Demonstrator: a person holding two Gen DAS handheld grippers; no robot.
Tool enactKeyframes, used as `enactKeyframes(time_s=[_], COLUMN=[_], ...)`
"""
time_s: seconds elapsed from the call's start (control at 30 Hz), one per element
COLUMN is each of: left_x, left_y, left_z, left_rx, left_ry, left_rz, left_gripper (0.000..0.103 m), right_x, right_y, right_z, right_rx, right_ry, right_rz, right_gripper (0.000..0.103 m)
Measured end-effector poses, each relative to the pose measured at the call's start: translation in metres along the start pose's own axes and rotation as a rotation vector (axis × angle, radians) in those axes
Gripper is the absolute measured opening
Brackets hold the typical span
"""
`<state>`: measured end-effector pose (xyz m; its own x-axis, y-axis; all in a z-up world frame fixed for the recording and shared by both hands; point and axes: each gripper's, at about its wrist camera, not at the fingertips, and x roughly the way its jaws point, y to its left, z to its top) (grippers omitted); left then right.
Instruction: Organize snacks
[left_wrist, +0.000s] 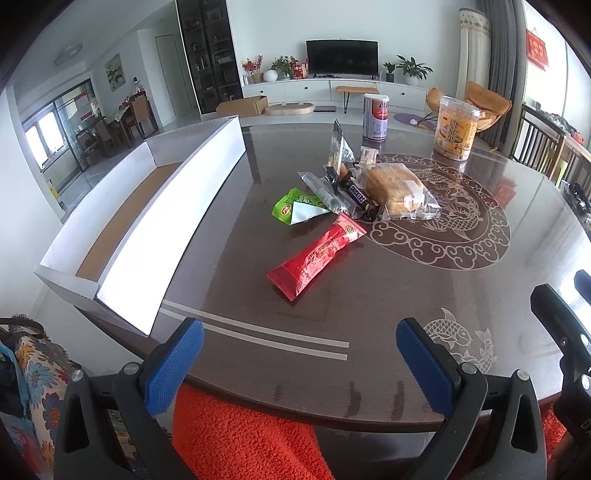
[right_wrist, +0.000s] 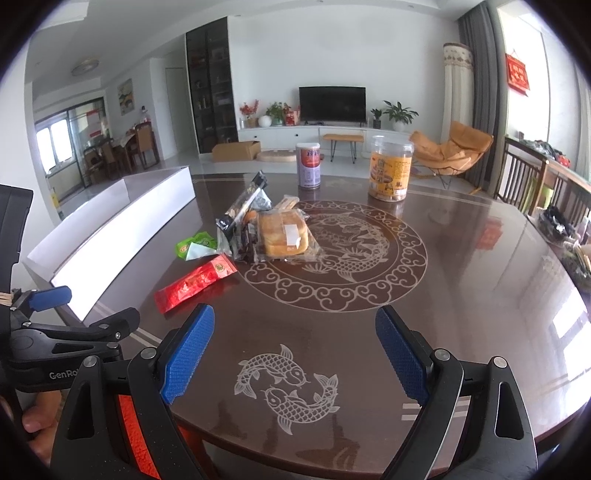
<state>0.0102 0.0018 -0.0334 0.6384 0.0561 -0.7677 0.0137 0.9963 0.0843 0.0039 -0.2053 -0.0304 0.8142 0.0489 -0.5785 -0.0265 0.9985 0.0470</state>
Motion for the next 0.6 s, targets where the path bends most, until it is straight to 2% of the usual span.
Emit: enactKeyframes(time_s=[0.6], left_x=[0.0073], left_y=[0.0007], left_z=[-0.0021], left_rx=[0.009], left_ry=[0.02], left_rz=[0.003], left_gripper=[0.103], right_x=[0.0036], right_y=[-0.001], right_z=[-0.0019], right_rx=[0.003], right_ry=[0.016], right_rz=[0.005], right_gripper=[0.091])
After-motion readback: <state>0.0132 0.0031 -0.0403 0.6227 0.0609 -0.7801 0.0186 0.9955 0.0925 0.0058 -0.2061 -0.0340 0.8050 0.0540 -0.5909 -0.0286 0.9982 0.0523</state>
